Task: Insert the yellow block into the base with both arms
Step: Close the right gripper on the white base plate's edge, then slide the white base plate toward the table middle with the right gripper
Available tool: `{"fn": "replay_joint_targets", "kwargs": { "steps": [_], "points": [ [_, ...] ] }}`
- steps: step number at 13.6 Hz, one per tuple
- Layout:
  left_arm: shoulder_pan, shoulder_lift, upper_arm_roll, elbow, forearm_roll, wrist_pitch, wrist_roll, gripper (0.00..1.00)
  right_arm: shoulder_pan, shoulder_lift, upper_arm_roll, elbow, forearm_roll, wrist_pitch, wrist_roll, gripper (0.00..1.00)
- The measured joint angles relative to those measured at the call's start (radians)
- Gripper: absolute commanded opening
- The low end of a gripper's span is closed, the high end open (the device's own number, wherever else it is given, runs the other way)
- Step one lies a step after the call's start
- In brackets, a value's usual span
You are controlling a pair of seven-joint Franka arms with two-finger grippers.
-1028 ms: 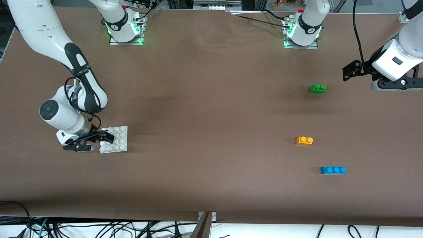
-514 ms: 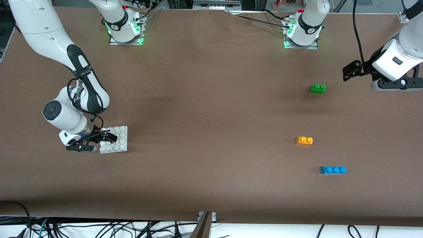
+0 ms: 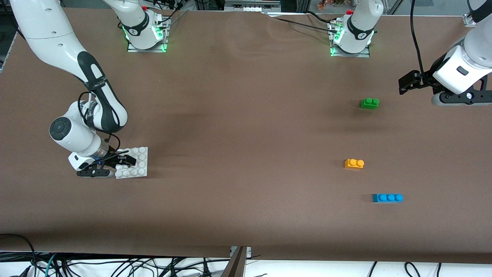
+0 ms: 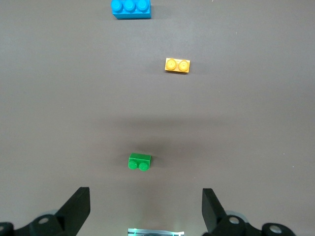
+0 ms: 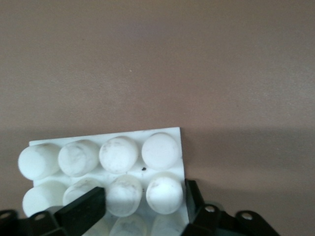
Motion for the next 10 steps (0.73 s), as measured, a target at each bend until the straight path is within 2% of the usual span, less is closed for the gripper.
{"fn": "replay_joint_targets", "kwargs": {
  "steps": [7, 10],
  "points": [
    [0.0, 0.0, 0.0, 0.0, 0.0, 0.0, 0.0, 1.0, 0.006, 0.0, 0.033, 0.002, 0.0, 0.0, 0.014, 0.64],
    [0.001, 0.0, 0.0, 0.0, 0.0, 0.0, 0.0, 1.0, 0.065, 0.0, 0.042, 0.003, 0.0, 0.0, 0.093, 0.64]
  ]
}}
